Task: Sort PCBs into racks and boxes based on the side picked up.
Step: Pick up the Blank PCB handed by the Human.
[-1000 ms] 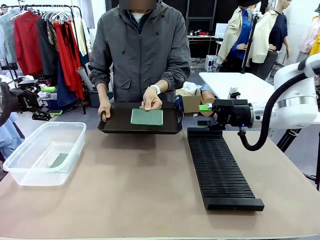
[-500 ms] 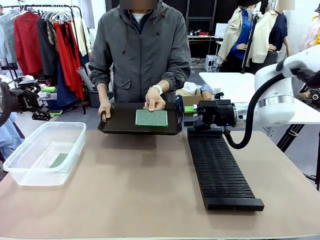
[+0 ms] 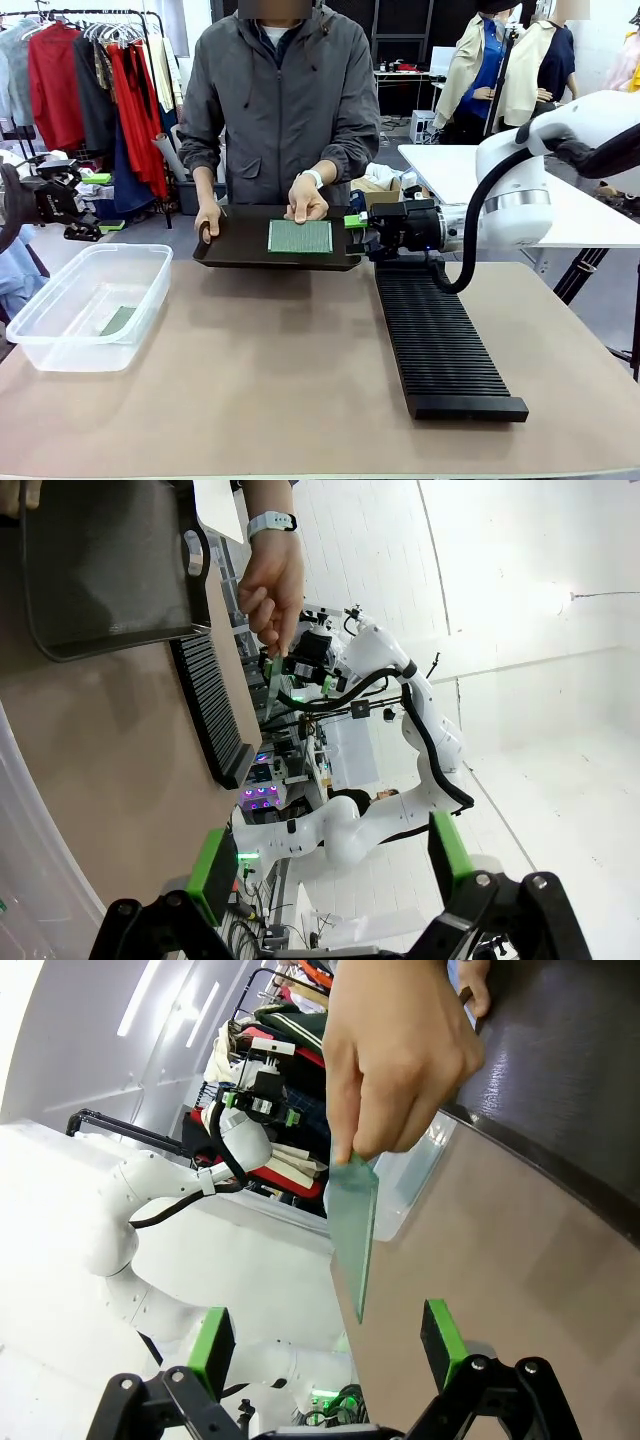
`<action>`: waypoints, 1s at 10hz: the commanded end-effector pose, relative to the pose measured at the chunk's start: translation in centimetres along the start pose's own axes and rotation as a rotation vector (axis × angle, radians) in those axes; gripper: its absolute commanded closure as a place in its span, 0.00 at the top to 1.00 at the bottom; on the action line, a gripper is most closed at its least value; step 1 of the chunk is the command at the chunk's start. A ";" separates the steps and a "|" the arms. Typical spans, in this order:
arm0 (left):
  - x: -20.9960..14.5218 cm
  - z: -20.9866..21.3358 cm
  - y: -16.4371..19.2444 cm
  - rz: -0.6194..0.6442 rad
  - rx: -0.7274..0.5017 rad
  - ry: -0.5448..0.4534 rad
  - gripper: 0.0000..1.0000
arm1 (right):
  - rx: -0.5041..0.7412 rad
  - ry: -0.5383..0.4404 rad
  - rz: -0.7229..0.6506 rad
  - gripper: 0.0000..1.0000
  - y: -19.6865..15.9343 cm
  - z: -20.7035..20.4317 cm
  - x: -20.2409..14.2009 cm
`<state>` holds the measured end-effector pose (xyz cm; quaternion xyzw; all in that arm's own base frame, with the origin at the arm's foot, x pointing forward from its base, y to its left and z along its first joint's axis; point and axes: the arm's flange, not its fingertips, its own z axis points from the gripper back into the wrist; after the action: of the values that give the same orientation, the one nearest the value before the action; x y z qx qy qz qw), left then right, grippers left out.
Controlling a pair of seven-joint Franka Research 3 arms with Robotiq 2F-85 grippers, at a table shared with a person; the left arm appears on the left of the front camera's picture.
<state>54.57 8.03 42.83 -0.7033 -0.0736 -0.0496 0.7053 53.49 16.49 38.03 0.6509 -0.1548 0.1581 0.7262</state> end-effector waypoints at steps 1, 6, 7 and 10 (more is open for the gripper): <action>-0.3 0.0 -0.3 0.002 0.012 0.002 1.00 | 0.008 -0.032 -0.003 1.00 -0.3 -1.6 1.7; -0.3 0.0 -0.3 0.002 0.012 0.002 1.00 | 0.043 0.039 -0.012 1.00 -1.4 -4.6 4.0; -0.3 0.0 -0.3 0.002 0.012 0.002 1.00 | 0.048 0.047 -0.015 1.00 -1.6 -5.0 4.2; -0.3 0.0 -0.3 0.002 0.012 0.002 1.00 | 0.063 0.058 -0.020 1.00 -2.0 -6.1 4.8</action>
<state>54.56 8.02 42.86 -0.7032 -0.0737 -0.0497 0.7054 58.00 21.72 37.31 0.6673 -0.1337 0.1779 0.7107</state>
